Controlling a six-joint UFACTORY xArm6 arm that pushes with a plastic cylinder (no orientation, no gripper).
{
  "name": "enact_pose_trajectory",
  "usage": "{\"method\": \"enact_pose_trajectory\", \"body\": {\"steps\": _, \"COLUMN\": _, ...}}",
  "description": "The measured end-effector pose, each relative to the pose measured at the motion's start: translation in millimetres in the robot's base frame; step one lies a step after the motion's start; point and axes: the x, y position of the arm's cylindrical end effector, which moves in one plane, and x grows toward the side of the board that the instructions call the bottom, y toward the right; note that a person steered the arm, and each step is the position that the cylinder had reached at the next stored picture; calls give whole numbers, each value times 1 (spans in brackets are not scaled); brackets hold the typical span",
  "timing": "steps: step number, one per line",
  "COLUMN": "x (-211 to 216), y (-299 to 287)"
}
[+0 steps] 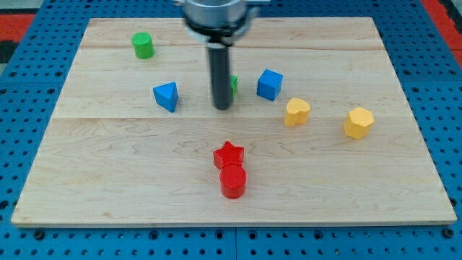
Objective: Move blue cube towards top right
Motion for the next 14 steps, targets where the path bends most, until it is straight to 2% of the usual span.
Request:
{"method": "enact_pose_trajectory", "body": {"steps": 1, "x": -7, "y": 55}}
{"method": "enact_pose_trajectory", "body": {"steps": 3, "x": -43, "y": 55}}
{"method": "enact_pose_trajectory", "body": {"steps": 7, "x": -61, "y": 30}}
{"method": "enact_pose_trajectory", "body": {"steps": 10, "x": -116, "y": 79}}
{"method": "enact_pose_trajectory", "body": {"steps": 12, "x": -117, "y": 65}}
{"method": "enact_pose_trajectory", "body": {"steps": 14, "x": -117, "y": 117}}
